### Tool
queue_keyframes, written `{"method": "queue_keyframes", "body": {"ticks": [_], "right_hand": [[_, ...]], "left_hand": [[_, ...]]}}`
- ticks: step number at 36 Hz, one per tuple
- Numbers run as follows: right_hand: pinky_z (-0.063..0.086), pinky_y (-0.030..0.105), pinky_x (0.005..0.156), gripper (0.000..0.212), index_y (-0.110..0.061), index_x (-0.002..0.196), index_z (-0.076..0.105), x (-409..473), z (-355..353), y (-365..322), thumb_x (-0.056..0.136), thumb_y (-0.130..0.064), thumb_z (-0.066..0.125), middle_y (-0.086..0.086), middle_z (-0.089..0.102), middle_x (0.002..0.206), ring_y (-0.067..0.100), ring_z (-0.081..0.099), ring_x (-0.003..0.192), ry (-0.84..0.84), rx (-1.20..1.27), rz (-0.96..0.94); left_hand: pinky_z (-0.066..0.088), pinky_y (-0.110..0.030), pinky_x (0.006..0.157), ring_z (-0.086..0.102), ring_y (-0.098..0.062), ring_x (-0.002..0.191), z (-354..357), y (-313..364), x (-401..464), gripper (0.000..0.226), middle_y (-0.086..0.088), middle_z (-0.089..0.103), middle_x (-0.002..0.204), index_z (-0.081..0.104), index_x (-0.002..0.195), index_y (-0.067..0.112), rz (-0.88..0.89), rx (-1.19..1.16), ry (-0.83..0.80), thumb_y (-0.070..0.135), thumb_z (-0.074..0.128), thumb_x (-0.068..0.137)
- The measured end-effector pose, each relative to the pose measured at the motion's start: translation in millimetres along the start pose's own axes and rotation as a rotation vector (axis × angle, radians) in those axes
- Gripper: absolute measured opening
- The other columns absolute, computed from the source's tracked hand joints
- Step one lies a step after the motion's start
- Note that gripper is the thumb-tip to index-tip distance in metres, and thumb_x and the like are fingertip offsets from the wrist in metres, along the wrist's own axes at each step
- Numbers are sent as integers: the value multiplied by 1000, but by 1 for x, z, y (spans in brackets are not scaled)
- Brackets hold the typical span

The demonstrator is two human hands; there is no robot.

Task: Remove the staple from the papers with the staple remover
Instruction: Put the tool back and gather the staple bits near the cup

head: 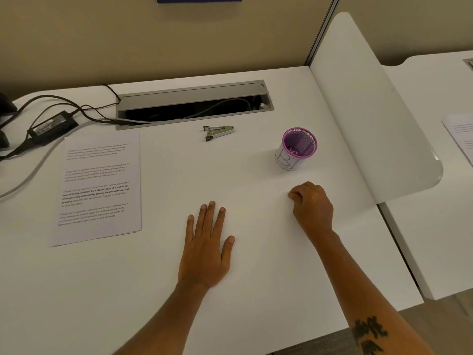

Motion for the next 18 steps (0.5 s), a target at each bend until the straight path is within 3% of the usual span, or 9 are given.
{"method": "queue_keyframes", "body": {"ticks": [11, 15, 18], "right_hand": [[53, 32, 79, 13, -16, 101, 78, 0, 3, 10, 101, -15, 65, -1, 77, 103, 21, 67, 98, 17, 188, 67], [47, 26, 74, 9, -22, 105, 75, 2, 1, 10, 97, -18, 72, -8, 73, 102, 15, 64, 94, -46, 183, 10], [51, 27, 80, 16, -21, 109, 77, 8, -3, 13, 97, -12, 72, -8, 73, 104, 13, 63, 96, -125, 196, -71]], "left_hand": [[14, -57, 136, -3, -21, 169, 0, 0, 1, 71, -2, 0, 183, 5, 173, 25, -3, -9, 0, 54, 23, 111], [13, -57, 136, -4, -21, 169, -1, 0, 0, 71, -2, 0, 183, 5, 173, 25, 2, -18, 2, 54, 24, 111], [13, -57, 136, -4, -21, 169, -2, 0, 0, 71, -1, -2, 183, 4, 173, 25, 1, -21, -2, 54, 23, 111]]}}
Point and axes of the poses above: each hand's wrist, its own x-axis towards the middle knuckle, its own z-axis out of the palm, y = z × x, the point moved 1 cm from there along x, towards the middle knuckle
